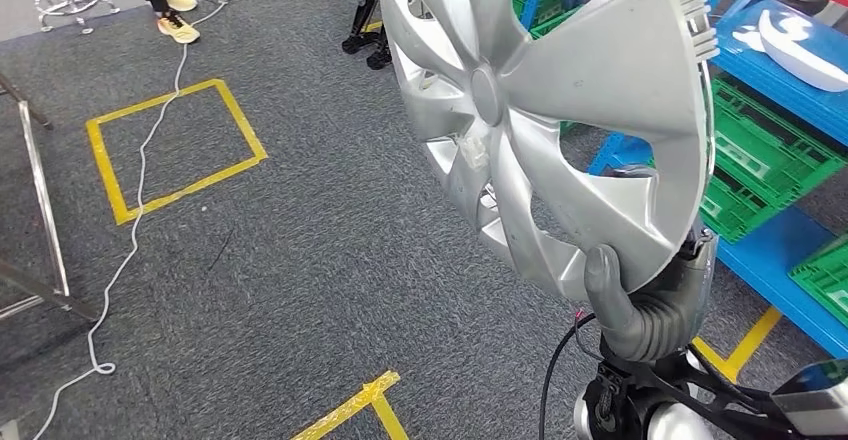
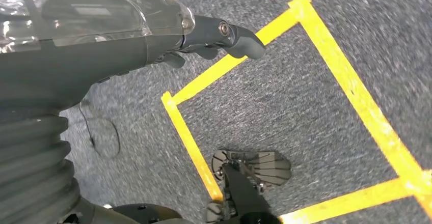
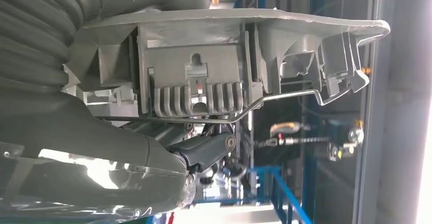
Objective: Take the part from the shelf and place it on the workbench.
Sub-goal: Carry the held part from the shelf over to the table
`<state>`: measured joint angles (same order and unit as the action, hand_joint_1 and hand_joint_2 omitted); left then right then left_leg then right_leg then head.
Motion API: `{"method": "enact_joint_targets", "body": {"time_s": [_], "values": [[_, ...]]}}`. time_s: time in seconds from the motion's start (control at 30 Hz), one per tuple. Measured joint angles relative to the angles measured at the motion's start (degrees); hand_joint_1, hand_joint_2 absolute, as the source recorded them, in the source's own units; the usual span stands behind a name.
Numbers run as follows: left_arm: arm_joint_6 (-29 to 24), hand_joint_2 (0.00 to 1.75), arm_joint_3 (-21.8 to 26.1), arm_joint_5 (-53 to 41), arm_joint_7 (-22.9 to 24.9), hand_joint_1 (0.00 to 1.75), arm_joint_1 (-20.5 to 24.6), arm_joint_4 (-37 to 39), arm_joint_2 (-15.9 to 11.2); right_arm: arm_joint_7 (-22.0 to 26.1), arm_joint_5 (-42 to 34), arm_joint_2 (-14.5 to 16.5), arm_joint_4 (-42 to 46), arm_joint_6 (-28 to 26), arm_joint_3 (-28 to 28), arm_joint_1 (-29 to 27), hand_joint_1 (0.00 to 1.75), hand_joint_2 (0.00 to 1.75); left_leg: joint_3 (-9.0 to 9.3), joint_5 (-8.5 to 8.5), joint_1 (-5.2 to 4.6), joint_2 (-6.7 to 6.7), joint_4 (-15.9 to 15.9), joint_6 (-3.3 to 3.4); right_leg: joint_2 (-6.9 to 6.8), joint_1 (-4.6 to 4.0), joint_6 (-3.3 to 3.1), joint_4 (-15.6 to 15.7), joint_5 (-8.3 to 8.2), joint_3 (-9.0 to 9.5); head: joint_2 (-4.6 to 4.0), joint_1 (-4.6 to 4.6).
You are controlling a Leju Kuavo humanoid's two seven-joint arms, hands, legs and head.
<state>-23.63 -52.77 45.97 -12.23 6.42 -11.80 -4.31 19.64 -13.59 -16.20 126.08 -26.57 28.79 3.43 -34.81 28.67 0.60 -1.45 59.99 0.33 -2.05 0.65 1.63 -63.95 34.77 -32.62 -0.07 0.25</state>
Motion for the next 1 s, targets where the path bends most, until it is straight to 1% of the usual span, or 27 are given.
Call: {"method": "enact_joint_targets", "body": {"time_s": [0.07,0.1,0.13,0.17,0.23,0.27,0.3,0.33,0.37,0.4,0.43,0.47,0.5,0.53,0.57,0.6,0.63,0.67,0.7,0.73,0.77,0.8,0.83,0.9,0.93,0.97,1.0], "values": [[-0.3,1.75,0.2,0.4,0.0,0.0,0.0,0.0,0.0,-0.1,0.6,0.0,0.4,-0.2,0.0,-0.4,1.75,1.75,-0.12,-0.14,-0.2,1.31,0.0,0.31,1.24,-0.07,-0.08,-7.6,3.52,-3.2,0.0,0.45],[-0.4,1.75,0.3,0.5,0.1,0.0,0.0,0.0,0.0,-0.3,1.1,0.0,0.6,-0.4,0.0,-0.5,1.75,1.75,-0.13,-0.2,-0.36,2.02,0.0,0.4,1.43,-0.16,-0.28,-10.0,4.06,-4.29,0.0,0.7],[-0.4,1.75,0.4,0.5,0.2,0.0,0.0,0.0,0.0,-0.6,1.5,0.0,0.9,-0.7,0.0,-0.6,1.75,1.75,-0.11,-0.25,-0.55,2.76,0.0,0.49,1.56,-0.29,-0.64,-10.3,3.37,-4.53,0.0,0.96],[-0.4,1.75,0.4,0.5,0.3,0.0,-0.1,0.0,0.0,-0.9,1.8,-0.1,1.3,-0.9,-0.1,-0.7,1.75,1.75,-0.05,-0.31,-0.74,3.51,0.0,0.56,1.76,-0.46,-1.13,-8.5,1.69,-3.86,0.0,1.19],[-0.5,1.75,0.5,0.2,0.4,0.0,0.0,0.1,0.0,-1.3,2.1,-0.1,2.4,-1.3,-0.2,-0.9,1.75,1.75,0.05,-0.44,-1.05,4.93,0.0,0.69,3.18,-0.95,-2.58,-1.3,-2.63,-0.83,0.0,1.61],[-0.6,1.75,0.5,-0.1,0.2,0.0,0.0,0.1,0.1,-1.4,2.2,-0.2,2.9,-1.4,-0.2,-1.0,1.75,1.75,-0.02,-0.55,-1.07,5.58,0.0,0.65,4.01,-1.16,-3.18,1.8,-4.0,0.41,0.0,1.59],[-0.6,1.75,0.5,-0.3,0.0,0.0,0.0,0.1,0.2,-1.4,2.2,-0.3,3.4,-1.5,-0.3,-1.1,1.75,1.75,-0.2,-0.71,-0.96,6.13,0.0,0.51,4.67,-1.38,-3.67,3.9,-4.67,1.2,0.0,1.64],[-0.6,1.75,0.5,-0.6,-0.4,0.0,0.0,0.1,0.3,-1.5,2.3,-0.3,3.8,-1.5,-0.3,-1.2,1.75,1.75,-0.46,-0.91,-0.78,6.62,-0.1,0.28,4.94,-1.5,-3.94,4.7,-4.64,1.46,0.0,1.72],[-0.6,1.75,0.5,-0.9,-0.8,0.0,-0.1,0.1,0.2,-1.5,2.3,-0.3,4.1,-1.6,-0.3,-1.2,1.75,1.75,-0.68,-1.15,-0.62,7.13,-0.1,-0.05,4.67,-1.61,-4.01,5.3,-4.76,1.61,0.0,1.86],[-0.6,1.75,0.5,-1.1,-1.3,0.0,-0.2,0.1,0.2,-1.5,2.3,-0.3,4.3,-1.7,-0.2,-1.3,1.75,1.75,-0.9,-1.2,-0.57,6.82,-0.1,-0.28,4.15,-1.52,-3.92,6.1,-5.0,1.92,0.0,2.12],[-0.6,1.75,0.5,-1.3,-1.6,0.0,-0.2,0.1,0.1,-1.5,2.2,-0.3,4.5,-1.8,-0.2,-1.5,1.75,1.75,-1.18,-0.83,-0.66,5.52,0.2,-0.52,3.64,-1.38,-3.81,7.0,-5.33,2.31,0.0,2.14],[-0.6,1.75,0.5,-1.4,-1.9,0.0,-0.2,0.1,-0.1,-1.4,2.1,-0.3,4.6,-1.8,-0.2,-1.6,1.75,1.75,-1.75,0.09,-0.74,3.96,1.3,-0.79,3.08,-1.2,-3.71,7.8,-5.69,2.66,0.0,1.98],[-0.6,1.75,0.5,-1.5,-2.0,0.0,-0.2,0.1,-0.2,-1.3,2.0,-0.3,4.7,-1.9,-0.1,-1.8,1.75,1.75,-2.79,1.66,-0.7,2.28,3.6,-1.08,2.49,-0.98,-3.58,8.4,-6.03,2.89,0.0,1.71],[-0.6,1.75,0.5,-1.4,-2.1,0.0,-0.1,0.1,-0.4,-1.2,1.8,-0.3,4.7,-1.9,-0.1,-2.0,1.75,1.75,-4.18,3.48,-0.52,1.26,6.7,-1.52,2.03,-0.92,-3.61,8.5,-6.11,2.95,0.0,1.38],[-0.5,1.75,0.5,-1.3,-2.2,0.0,-0.1,0.1,-0.5,-1.2,1.6,-0.3,4.7,-1.9,-0.1,-2.3,1.75,1.75,-5.7,5.07,-0.17,1.18,10.1,-1.98,1.45,-0.81,-3.57,8.5,-6.11,2.92,0.0,1.11],[-0.4,1.75,0.5,-1.0,-2.1,0.0,-0.1,0.1,-0.6,-1.1,1.5,-0.2,4.7,-1.9,-0.1,-2.6,1.75,1.75,-6.83,5.93,0.19,1.25,12.8,-2.42,0.88,-0.67,-3.46,8.4,-6.05,2.89,0.0,0.85],[-0.4,1.75,0.5,-0.8,-2.0,0.0,-0.1,0.1,-0.7,-1.1,1.4,-0.2,4.7,-1.9,-0.1,-2.8,1.75,1.75,-7.08,5.74,0.52,1.25,13.6,-2.87,0.3,-0.49,-3.26,8.3,-5.93,2.87,0.0,0.59],[-0.3,1.75,0.5,-0.5,-1.7,0.0,-0.1,0.1,-0.8,-1.1,1.4,-0.2,4.6,-1.9,-0.1,-3.0,1.75,1.75,-6.25,4.54,0.84,1.04,12.3,-3.3,-0.23,-0.26,-2.95,8.0,-5.74,2.87,0.0,0.3],[-0.2,1.75,0.5,-0.4,-1.3,0.0,-0.2,0.1,-0.9,-1.1,1.4,-0.2,4.6,-1.9,-0.1,-3.1,1.75,1.75,-4.4,2.68,1.13,0.51,9.1,-3.72,-0.73,0.02,-2.52,7.6,-5.45,2.87,0.0,0.01],[0.0,1.75,0.5,-0.3,-0.8,0.0,-0.1,0.1,-0.9,-1.1,1.4,-0.2,4.6,-1.9,-0.1,-3.2,1.75,1.75,-2.46,1.46,1.2,-0.66,5.7,-4.0,-1.14,0.21,-1.98,7.1,-5.09,2.83,0.0,-0.34],[0.1,1.75,0.5,-0.3,-0.4,0.0,-0.1,0.1,-0.8,-1.1,1.4,-0.2,4.6,-1.9,-0.1,-3.2,1.75,1.75,-0.93,0.55,1.2,-1.87,2.8,-3.96,-1.48,0.26,-1.39,6.5,-4.68,2.76,0.0,-0.68],[0.2,1.75,0.5,-0.3,0.0,0.0,-0.1,0.1,-0.8,-1.1,1.4,-0.2,4.6,-1.8,-0.1,-3.2,1.75,1.75,-0.11,0.31,1.11,-2.78,1.1,-3.53,-1.72,0.22,-0.88,6.1,-4.38,2.71,0.0,-0.8],[0.3,1.75,0.5,-0.4,0.3,0.0,-0.2,0.1,-0.7,-1.1,1.4,-0.2,4.6,-1.8,-0.1,-3.2,1.75,1.75,-0.07,0.6,0.91,-3.29,0.8,-2.88,-1.93,0.14,-0.47,5.9,-4.22,2.69,0.0,-0.78],[0.3,1.75,0.5,-0.4,0.6,0.0,-0.2,0.1,-0.7,-1.1,1.5,-0.3,4.6,-1.8,0.0,-3.2,1.75,1.75,-0.35,0.39,0.76,-2.5,0.8,-1.6,-2.31,0.24,0.04,5.9,-4.13,2.78,0.0,-0.41],[0.3,1.75,0.5,-0.4,0.7,0.0,-0.2,0.1,-0.7,-1.1,1.5,-0.3,4.6,-1.8,0.0,-3.2,1.75,1.75,-0.45,0.28,0.73,-1.99,0.8,-1.24,-1.97,0.38,0.27,5.7,-3.69,2.75,0.0,-0.26],[0.3,1.75,0.5,-0.5,0.7,0.0,-0.1,0.1,-0.7,-1.1,1.5,-0.3,4.6,-1.8,0.0,-3.2,1.75,1.75,-0.53,0.13,0.74,-1.43,0.7,-0.95,-1.24,0.49,0.42,4.6,-2.62,2.41,0.0,-0.16],[0.3,1.75,0.5,-0.5,0.7,0.0,-0.1,0.1,-0.7,-1.1,1.5,-0.3,4.6,-1.8,0.0,-3.2,1.75,1.75,-0.62,-0.03,0.72,-0.83,0.7,-0.67,-0.26,0.53,0.53,2.3,-0.84,1.57,0.0,0.03]]}}
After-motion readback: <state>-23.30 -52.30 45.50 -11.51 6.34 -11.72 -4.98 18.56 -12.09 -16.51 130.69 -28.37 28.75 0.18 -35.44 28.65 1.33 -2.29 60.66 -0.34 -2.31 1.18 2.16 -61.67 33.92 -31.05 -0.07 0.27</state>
